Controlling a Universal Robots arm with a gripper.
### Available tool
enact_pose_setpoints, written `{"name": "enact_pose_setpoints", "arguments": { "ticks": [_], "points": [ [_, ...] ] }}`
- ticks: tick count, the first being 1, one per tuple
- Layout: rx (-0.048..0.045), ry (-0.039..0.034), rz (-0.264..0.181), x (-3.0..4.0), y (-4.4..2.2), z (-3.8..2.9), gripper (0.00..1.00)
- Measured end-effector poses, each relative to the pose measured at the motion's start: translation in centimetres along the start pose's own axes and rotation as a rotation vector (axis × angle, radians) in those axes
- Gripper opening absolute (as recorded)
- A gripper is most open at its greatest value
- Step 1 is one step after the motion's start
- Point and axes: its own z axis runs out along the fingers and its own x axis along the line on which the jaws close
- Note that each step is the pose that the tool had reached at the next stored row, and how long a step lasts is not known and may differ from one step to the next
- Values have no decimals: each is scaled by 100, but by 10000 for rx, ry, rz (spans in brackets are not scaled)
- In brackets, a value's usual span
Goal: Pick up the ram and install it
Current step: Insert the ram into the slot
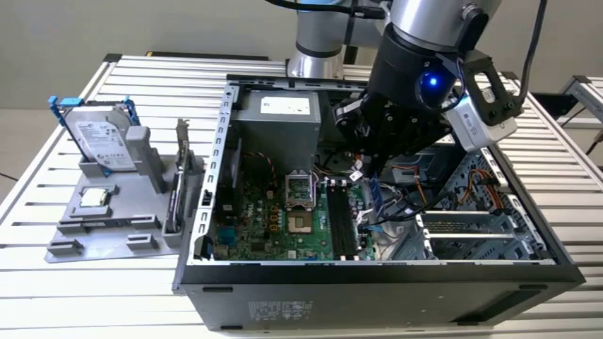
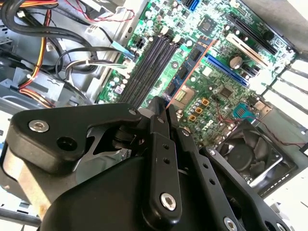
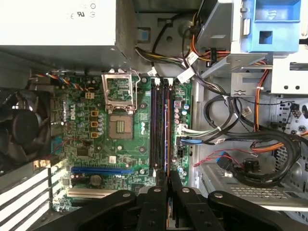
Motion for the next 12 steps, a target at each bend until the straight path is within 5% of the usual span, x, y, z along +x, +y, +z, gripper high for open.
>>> {"name": "enact_pose_setpoints", "arguments": {
  "ticks": [12],
  "points": [
    [3, 2, 113, -36, 37, 63, 0]
  ]
}}
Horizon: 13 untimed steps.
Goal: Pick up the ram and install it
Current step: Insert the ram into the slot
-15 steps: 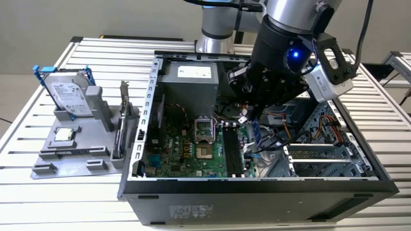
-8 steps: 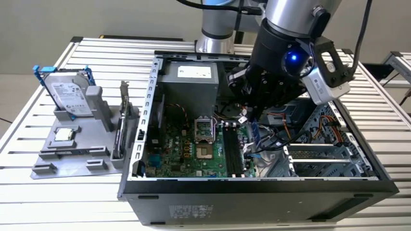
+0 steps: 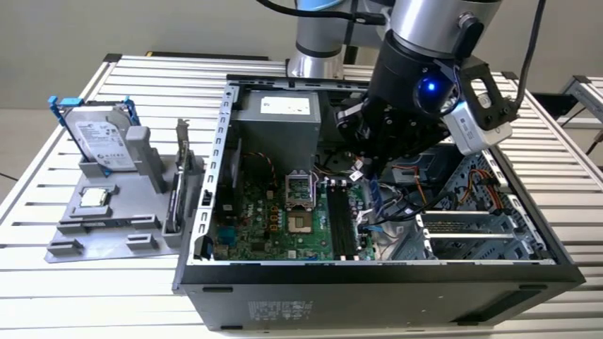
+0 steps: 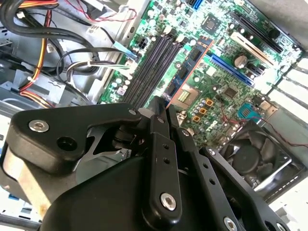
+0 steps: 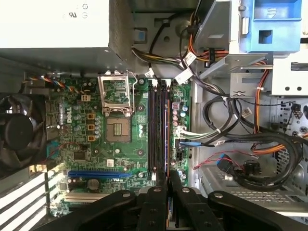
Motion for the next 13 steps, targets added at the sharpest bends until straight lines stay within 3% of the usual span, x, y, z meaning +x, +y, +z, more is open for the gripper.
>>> {"name": "enact_pose_setpoints", "arguments": {
  "ticks": [13],
  "points": [
    [31, -1, 2, -36, 51, 57, 0]
  ]
}}
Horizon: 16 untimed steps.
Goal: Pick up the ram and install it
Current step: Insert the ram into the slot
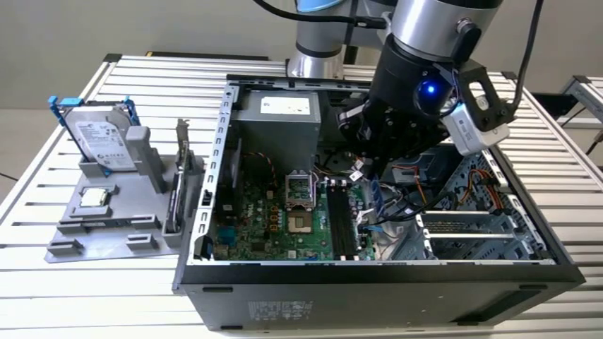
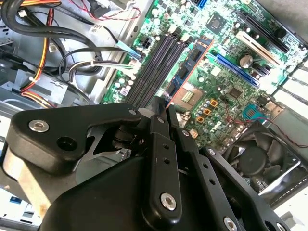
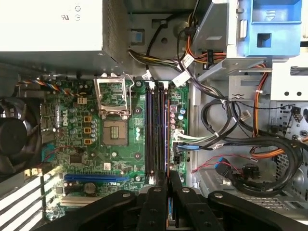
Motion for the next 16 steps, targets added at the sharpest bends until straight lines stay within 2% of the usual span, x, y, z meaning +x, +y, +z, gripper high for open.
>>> {"name": "enact_pose_setpoints", "arguments": {
  "ticks": [16],
  "points": [
    [68, -2, 2, -10, 53, 93, 0]
  ]
}}
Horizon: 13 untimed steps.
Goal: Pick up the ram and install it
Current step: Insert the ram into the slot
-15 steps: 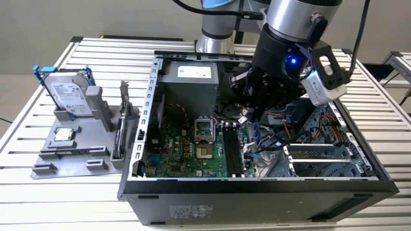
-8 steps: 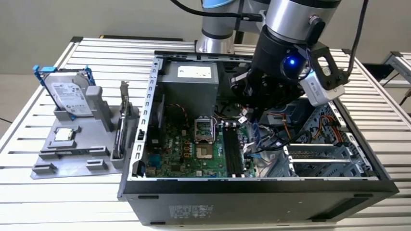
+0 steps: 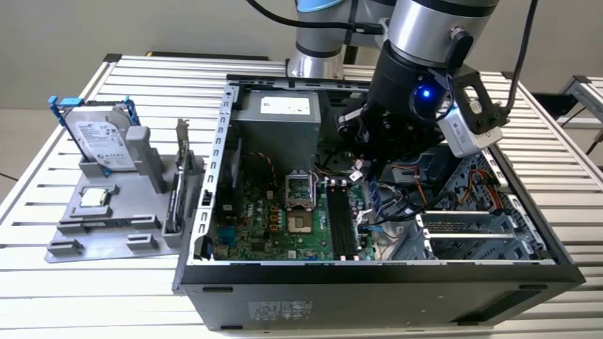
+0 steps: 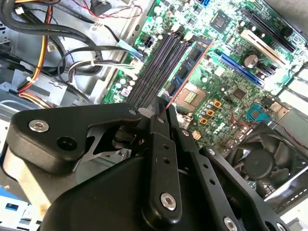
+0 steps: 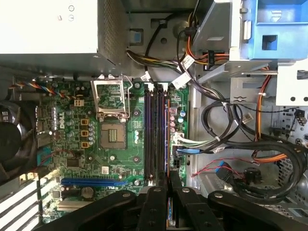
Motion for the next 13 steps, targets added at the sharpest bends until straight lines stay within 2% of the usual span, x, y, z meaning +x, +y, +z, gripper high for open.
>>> {"name": "enact_pose_setpoints", "arguments": {
  "ticks": [6, 13],
  "points": [
    [13, -3, 0, -2, 5, 56, 0],
    [14, -3, 0, -4, 5, 62, 0]
  ]
}}
